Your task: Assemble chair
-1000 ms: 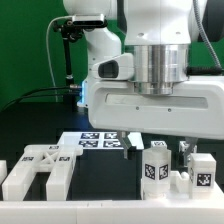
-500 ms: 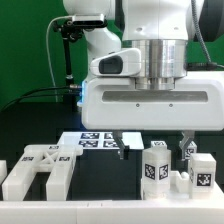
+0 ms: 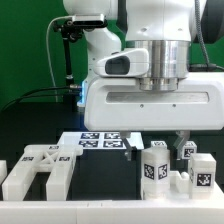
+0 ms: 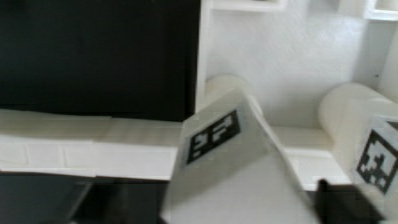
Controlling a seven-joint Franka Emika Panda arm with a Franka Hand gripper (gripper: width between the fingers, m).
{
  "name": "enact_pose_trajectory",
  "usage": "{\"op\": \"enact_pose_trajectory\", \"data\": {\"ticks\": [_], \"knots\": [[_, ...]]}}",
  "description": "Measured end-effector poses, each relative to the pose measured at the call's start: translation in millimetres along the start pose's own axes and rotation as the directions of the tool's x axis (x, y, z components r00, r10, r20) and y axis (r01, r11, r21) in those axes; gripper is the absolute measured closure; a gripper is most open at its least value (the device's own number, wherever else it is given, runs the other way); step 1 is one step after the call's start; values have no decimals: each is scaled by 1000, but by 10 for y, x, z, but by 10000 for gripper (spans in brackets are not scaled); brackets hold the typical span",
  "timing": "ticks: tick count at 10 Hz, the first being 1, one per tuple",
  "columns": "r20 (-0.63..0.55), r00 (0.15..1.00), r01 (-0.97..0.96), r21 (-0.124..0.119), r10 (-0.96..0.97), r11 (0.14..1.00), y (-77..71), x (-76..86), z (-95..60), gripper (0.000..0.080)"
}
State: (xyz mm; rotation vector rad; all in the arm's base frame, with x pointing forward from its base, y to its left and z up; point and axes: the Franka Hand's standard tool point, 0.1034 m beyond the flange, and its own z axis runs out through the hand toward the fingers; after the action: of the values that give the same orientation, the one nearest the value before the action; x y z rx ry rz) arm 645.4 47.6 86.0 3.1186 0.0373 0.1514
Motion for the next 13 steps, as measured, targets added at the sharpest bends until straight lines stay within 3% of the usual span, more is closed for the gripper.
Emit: {"op": "enact_pose_trajectory", "data": {"ticks": [1,5,6,8,10,11,12,13], "knots": [[1,997,-74,0,74,997,0,-2,4,506],[1,920,-392,2,392,920,-8,-2,11,514],[-14,845,-534,2,534,845,-30,21,13,514],[-6,645,-764,15,765,645,14,33,25,514],[18,343,-939,14,939,343,26,12,32,514],[41,156,-988,14,987,156,35,3,41,514],[45,26,-1000,8,999,26,38,-4,42,514],[42,-39,-999,5,998,-39,34,-8,38,514]]}}
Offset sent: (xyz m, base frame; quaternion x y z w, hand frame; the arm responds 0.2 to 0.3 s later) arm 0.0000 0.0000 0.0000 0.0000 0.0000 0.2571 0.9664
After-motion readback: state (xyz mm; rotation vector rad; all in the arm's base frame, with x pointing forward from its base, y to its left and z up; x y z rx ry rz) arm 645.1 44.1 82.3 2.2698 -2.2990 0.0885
